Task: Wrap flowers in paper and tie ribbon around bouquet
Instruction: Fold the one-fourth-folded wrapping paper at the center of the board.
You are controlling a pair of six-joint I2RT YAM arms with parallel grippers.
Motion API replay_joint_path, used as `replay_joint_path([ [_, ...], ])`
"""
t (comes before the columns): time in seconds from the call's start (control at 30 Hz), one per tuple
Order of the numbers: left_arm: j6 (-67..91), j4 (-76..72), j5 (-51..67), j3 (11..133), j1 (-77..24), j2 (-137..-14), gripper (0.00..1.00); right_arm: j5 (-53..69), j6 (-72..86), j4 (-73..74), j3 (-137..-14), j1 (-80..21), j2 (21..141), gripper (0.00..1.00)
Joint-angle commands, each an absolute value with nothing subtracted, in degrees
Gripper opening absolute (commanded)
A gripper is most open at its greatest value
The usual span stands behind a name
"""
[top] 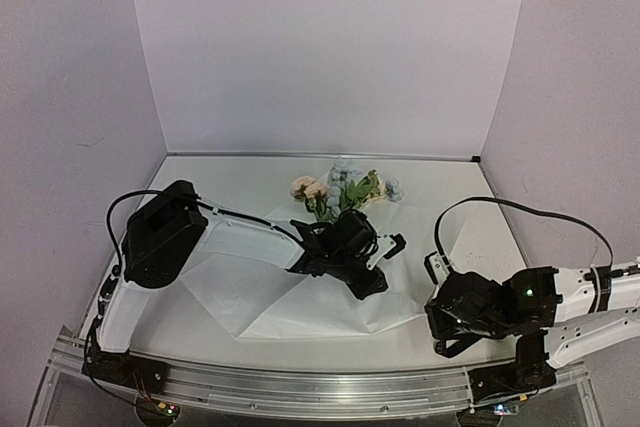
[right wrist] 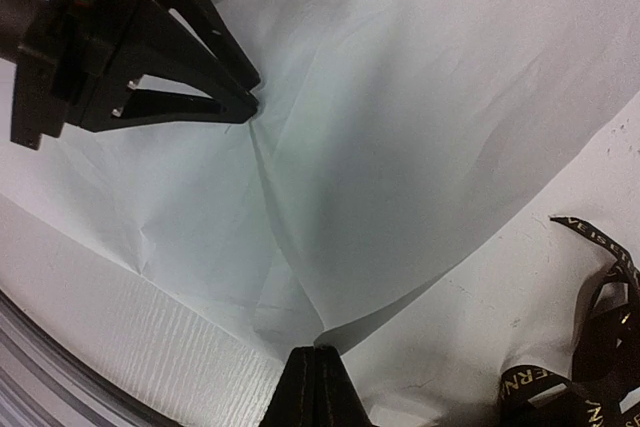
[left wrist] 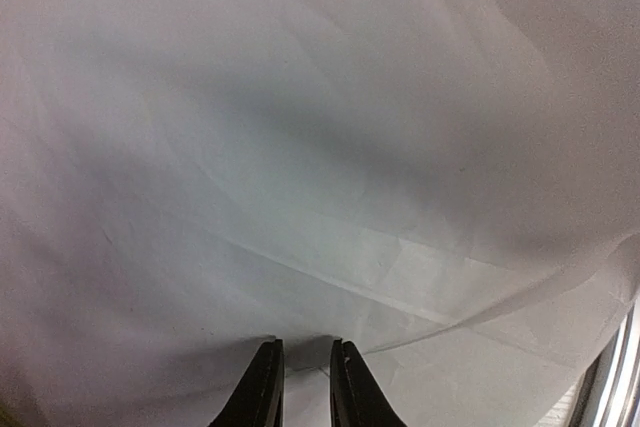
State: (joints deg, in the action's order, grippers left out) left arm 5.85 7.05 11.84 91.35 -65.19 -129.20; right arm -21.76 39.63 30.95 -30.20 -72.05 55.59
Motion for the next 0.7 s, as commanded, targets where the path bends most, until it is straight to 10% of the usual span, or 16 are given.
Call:
replay_joint_path([
  [0.0,3.62,7.32,11.38,95.48,-65.29,-132.56,0.17,-21.69,38.38,31.55,-31.81,-72.43,55.81,0.0],
  [0.67,7.08,2.17,12.26,89.54,-63.59,-125.51,0.21,-18.97,30.24,37.61,-39.41,-72.51,58.1,0.0],
])
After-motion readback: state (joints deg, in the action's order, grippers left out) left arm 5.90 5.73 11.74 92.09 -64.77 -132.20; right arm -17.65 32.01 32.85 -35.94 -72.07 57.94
